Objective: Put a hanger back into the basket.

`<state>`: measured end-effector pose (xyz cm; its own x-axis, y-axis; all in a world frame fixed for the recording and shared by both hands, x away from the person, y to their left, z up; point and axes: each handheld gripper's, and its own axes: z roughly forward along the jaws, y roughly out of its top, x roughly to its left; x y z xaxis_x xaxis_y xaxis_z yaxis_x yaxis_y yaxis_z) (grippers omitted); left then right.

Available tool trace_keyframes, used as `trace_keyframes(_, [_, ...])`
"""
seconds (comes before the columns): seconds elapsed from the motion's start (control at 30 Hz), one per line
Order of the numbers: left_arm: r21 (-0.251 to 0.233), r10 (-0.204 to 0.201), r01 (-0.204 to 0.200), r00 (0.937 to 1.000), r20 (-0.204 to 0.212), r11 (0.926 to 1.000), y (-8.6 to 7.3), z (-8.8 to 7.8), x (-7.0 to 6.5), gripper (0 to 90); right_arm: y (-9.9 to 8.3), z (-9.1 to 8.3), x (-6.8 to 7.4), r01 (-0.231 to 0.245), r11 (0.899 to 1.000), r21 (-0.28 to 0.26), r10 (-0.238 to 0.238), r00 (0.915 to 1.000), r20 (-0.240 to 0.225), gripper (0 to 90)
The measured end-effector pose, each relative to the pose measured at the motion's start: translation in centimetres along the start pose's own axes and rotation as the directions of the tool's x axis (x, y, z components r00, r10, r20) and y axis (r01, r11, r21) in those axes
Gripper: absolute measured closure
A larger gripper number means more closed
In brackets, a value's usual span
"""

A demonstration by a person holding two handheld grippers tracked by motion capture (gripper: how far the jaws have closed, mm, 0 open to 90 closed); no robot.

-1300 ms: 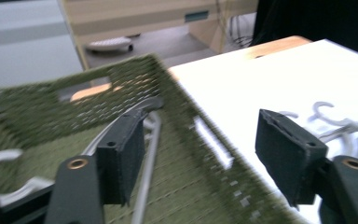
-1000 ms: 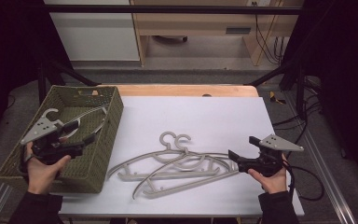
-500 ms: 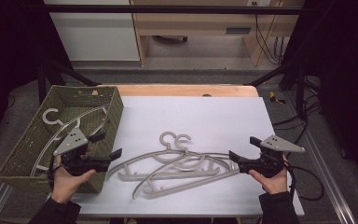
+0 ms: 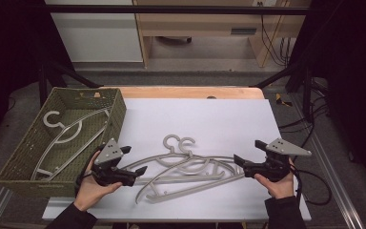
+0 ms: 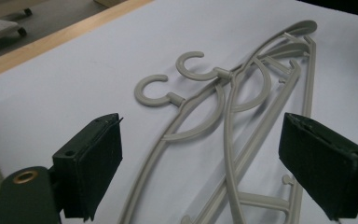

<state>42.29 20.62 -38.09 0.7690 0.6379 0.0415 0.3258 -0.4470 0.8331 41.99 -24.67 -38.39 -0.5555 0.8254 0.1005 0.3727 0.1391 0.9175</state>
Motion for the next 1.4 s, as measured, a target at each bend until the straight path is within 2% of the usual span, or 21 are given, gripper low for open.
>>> trace_keyframes(0.3, [0.070, 0.031, -0.033, 0.9992, 0.026, 0.9970, 1.0, 2.1, -1.1, 16.0, 0.1, 0.1, 0.2, 0.007, 1.000, 0.006, -0.007, 1.0000, -0.006, 4.1])
trace_keyframes(0.53, [0.119, 0.043, -0.049, 0.9979, 0.048, 0.9917, 1.8, 4.6, -1.8, 21.2, 0.1, 0.0, 0.2, 0.007, 1.000, 0.003, -0.007, 0.9999, -0.010, 4.1])
trace_keyframes(0.67, [0.177, 0.054, -0.064, 0.9967, 0.060, 0.9822, 1.6, 6.4, -2.2, 24.1, 0.1, 0.0, 0.2, 0.009, 1.000, 0.001, -0.009, 0.9999, -0.013, 4.1])
trace_keyframes(0.73, [0.209, 0.062, -0.073, 0.9962, 0.061, 0.9751, 1.4, 7.3, -2.4, 25.4, 0.1, 0.0, 0.2, 0.009, 1.000, 0.002, -0.009, 0.9999, -0.012, 4.1])
trace_keyframes(0.93, [0.263, 0.073, -0.087, 0.9955, 0.061, 0.9609, 0.7, 9.5, -2.6, 31.4, 0.1, 0.2, 0.3, 0.009, 1.000, 0.008, -0.009, 0.9999, -0.011, 4.2])
trace_keyframes(0.97, [0.260, 0.073, -0.085, 0.9959, 0.054, 0.9620, 0.7, 9.7, -2.7, 32.9, 0.1, 0.2, 0.3, 0.011, 1.000, 0.010, -0.011, 0.9999, -0.013, 4.2])
trace_keyframes(1.0, [0.266, 0.077, -0.088, 0.9956, 0.054, 0.9599, 0.7, 9.8, -2.6, 34.2, 0.1, 0.3, 0.3, 0.011, 1.000, 0.011, -0.011, 0.9999, -0.012, 4.2])
trace_keyframes(1.03, [0.270, 0.062, -0.076, 0.9964, 0.058, 0.9598, 0.7, 10.2, -2.6, 36.3, 0.1, 0.3, 0.3, 0.009, 1.000, 0.013, -0.009, 0.9999, -0.011, 4.2])
trace_keyframes(1.1, [0.268, 0.061, -0.076, 0.9962, 0.061, 0.9605, 0.7, 10.5, -2.6, 40.8, 0.1, 0.4, 0.4, 0.009, 1.000, 0.016, -0.009, 0.9999, -0.012, 4.2])
trace_keyframes(1.13, [0.282, 0.076, -0.092, 0.9950, 0.064, 0.9550, 0.7, 10.7, -2.7, 43.2, 0.0, 0.4, 0.4, 0.011, 1.000, 0.017, -0.011, 0.9999, -0.011, 4.2])
trace_keyframes(1.2, [0.292, 0.077, -0.093, 0.9947, 0.068, 0.9519, 0.7, 11.1, -2.8, 46.1, 0.0, 0.5, 0.4, 0.011, 1.000, 0.018, -0.011, 0.9999, -0.012, 4.2])
trace_keyframes(1.23, [0.305, 0.087, -0.103, 0.9940, 0.066, 0.9466, 0.7, 11.3, -2.9, 47.6, 0.0, 0.5, 0.3, 0.011, 1.000, 0.018, -0.010, 0.9999, -0.011, 4.2])
trace_keyframes(1.3, [0.316, 0.103, -0.119, 0.9924, 0.067, 0.9411, 0.6, 11.6, -2.9, 49.8, 0.0, 0.5, 0.3, 0.011, 1.000, 0.020, -0.011, 0.9999, -0.011, 4.2])
trace_keyframes(1.33, [0.319, 0.096, -0.113, 0.9931, 0.066, 0.9411, 0.6, 11.8, -3.0, 51.0, 0.0, 0.5, 0.3, 0.012, 1.000, 0.020, -0.012, 0.9999, -0.011, 4.2])
trace_keyframes(1.4, [0.339, 0.108, -0.124, 0.9919, 0.067, 0.9325, 0.5, 12.1, -2.9, 54.4, 0.0, 0.5, 0.3, 0.011, 1.000, 0.020, -0.010, 0.9999, -0.012, 4.2])
